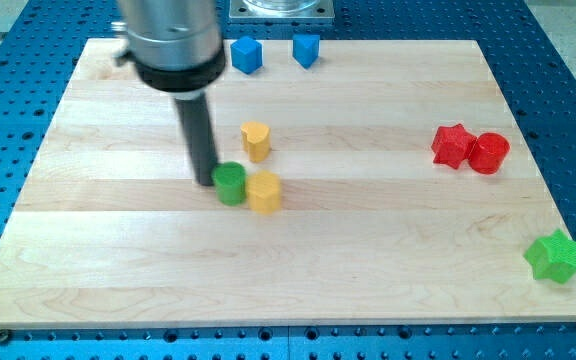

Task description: Move the yellow hexagon underneath the yellow heart

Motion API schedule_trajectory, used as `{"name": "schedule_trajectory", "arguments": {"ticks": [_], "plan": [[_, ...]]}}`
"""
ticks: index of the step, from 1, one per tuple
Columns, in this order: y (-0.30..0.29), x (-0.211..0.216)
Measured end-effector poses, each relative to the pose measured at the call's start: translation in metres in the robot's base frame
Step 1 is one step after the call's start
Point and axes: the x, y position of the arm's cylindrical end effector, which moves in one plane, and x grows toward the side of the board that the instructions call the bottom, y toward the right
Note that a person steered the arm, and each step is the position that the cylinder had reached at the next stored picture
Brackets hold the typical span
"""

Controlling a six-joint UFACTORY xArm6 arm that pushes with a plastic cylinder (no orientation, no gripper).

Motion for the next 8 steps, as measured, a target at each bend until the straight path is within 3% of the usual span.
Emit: {"name": "schedule_trajectory", "arguments": {"ticks": [1,2,3,4,5,6,7,8], "plan": [[0.088,0.028],[0.117,0.045],[0.090,0.030],[0.055,0.067],[0.074,0.122],[0.131,0.095],[0.120,0.042],[0.123,0.027]]}}
